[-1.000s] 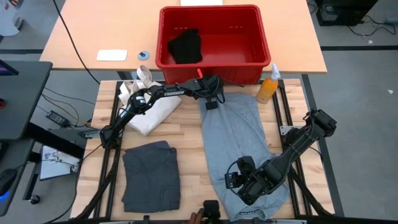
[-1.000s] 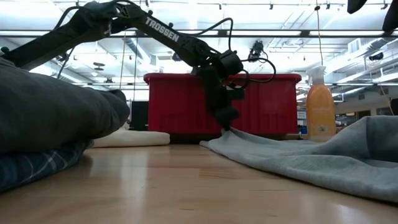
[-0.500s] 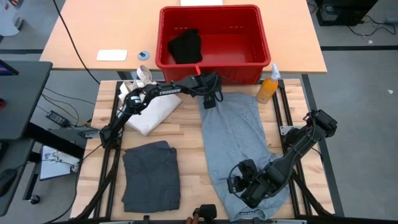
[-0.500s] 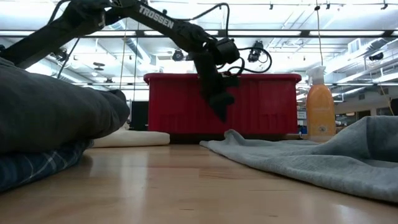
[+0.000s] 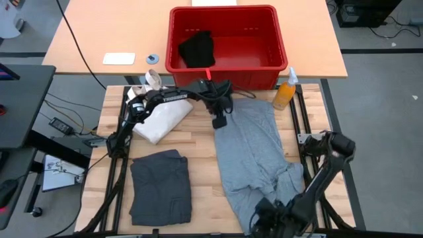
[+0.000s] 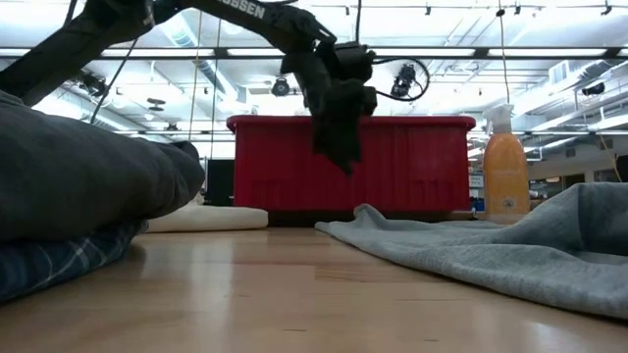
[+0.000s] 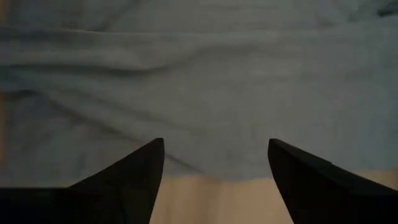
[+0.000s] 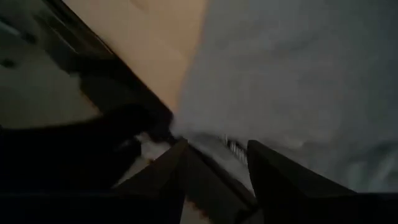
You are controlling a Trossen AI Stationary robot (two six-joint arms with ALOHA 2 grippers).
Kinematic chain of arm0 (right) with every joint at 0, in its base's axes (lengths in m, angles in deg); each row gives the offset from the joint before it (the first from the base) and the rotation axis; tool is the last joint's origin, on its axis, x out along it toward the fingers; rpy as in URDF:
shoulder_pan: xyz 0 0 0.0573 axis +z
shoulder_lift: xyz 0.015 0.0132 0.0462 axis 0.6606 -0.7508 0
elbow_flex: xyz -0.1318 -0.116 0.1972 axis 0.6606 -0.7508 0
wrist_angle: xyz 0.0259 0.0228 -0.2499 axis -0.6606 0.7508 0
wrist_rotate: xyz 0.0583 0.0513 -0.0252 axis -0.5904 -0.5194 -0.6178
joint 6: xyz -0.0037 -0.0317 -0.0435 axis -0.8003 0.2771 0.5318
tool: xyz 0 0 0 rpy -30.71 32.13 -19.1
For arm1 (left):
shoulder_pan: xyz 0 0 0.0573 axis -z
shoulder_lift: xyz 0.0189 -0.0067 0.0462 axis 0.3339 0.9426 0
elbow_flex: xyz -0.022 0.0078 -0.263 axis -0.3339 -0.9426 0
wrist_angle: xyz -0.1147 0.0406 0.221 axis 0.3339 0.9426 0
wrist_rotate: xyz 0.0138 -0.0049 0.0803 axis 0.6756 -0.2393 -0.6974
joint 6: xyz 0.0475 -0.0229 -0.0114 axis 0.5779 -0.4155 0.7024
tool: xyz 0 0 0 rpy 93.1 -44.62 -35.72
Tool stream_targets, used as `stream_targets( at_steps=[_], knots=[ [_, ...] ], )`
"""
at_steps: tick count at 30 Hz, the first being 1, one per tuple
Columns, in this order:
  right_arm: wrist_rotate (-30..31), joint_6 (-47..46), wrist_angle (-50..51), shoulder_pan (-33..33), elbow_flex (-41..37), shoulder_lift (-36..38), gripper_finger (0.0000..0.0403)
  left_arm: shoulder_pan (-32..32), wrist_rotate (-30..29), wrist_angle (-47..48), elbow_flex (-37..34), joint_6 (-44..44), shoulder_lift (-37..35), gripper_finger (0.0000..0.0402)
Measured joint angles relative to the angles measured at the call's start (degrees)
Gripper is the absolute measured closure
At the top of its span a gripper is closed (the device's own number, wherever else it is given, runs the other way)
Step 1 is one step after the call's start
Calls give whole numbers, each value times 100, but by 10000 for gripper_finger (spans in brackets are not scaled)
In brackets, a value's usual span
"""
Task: Fold Laundry from Bin
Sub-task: Fold the light gray t-shirt
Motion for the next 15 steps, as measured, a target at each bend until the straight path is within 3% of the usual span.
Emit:
stream_targets(
  at_steps=[2,5,8,15],
  knots=[
    [-323,-308,-326,28,-6,-228,232,183,-20,22,-2,55,-9,122],
    [-6,-692,-791,133,54,-408,239,500,-23,-82,-9,209,-102,138],
    [470,-869,-661,242,256,-529,252,846,-42,-218,-7,346,-177,157],
    [561,-1683,-67,613,395,-511,276,1272,-263,136,-4,816,-533,200]
  ],
)
